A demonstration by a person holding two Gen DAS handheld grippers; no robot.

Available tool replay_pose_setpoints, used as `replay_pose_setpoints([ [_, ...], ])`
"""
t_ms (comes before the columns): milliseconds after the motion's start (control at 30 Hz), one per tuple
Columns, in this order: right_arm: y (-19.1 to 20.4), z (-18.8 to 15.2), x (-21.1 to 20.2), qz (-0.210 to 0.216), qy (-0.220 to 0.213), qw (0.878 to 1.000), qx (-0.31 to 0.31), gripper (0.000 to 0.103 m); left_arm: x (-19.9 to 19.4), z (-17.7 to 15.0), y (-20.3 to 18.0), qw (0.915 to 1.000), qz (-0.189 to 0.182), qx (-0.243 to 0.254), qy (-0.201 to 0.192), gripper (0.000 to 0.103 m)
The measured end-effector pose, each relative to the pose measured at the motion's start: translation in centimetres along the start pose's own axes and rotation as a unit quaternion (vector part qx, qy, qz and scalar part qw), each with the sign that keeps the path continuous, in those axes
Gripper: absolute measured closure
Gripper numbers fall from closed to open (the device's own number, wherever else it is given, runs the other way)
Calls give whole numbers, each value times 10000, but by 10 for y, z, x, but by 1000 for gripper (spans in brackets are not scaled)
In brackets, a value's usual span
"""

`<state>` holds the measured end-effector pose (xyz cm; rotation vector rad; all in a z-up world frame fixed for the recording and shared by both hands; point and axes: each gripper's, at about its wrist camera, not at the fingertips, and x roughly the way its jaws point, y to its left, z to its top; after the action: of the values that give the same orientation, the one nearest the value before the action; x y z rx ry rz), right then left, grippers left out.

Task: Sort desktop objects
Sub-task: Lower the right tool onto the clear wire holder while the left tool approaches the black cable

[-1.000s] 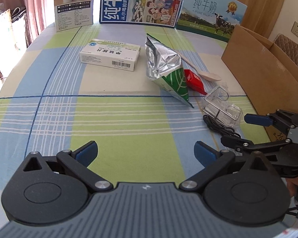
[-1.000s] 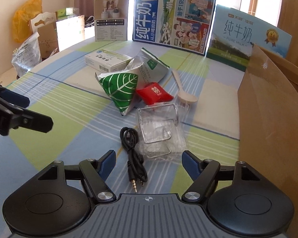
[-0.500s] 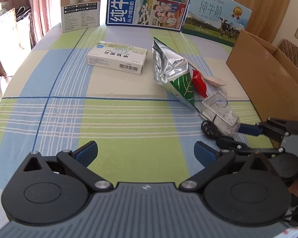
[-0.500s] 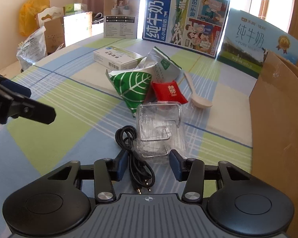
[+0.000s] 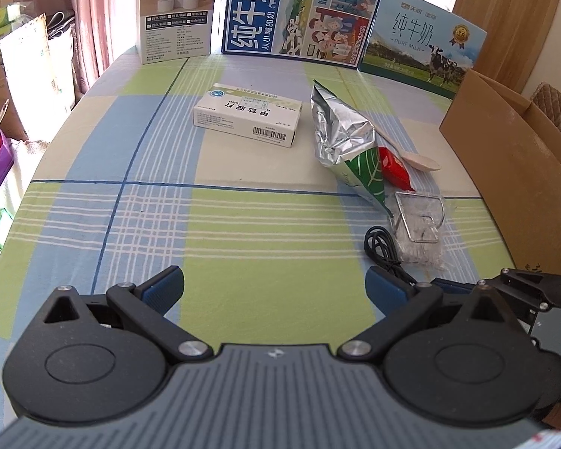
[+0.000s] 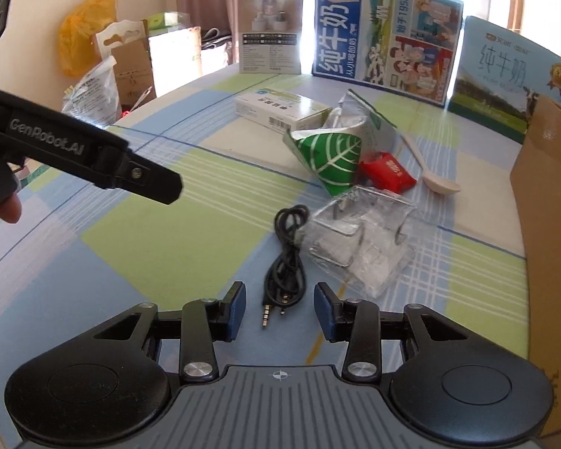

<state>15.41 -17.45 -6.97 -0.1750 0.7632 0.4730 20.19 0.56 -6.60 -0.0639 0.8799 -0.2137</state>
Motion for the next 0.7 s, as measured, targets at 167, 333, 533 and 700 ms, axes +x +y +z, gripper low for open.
replay_pose_setpoints([
  [167,-13,1,-13,-195,-111,9997,56,65,10,-1,-9,9996,-243,57,126,2],
  [333,-29,-10,-18,-475,29,9987,195,38,22,-3,-34,9976,-565,298,248,9],
  [533,-42,-26,-24,-546,70,9982,235,33,42,-4,-63,9939,-806,626,412,25],
  [700,-46,-31,-29,-559,48,9980,300,31,59,-2,-78,9920,-877,770,482,37],
])
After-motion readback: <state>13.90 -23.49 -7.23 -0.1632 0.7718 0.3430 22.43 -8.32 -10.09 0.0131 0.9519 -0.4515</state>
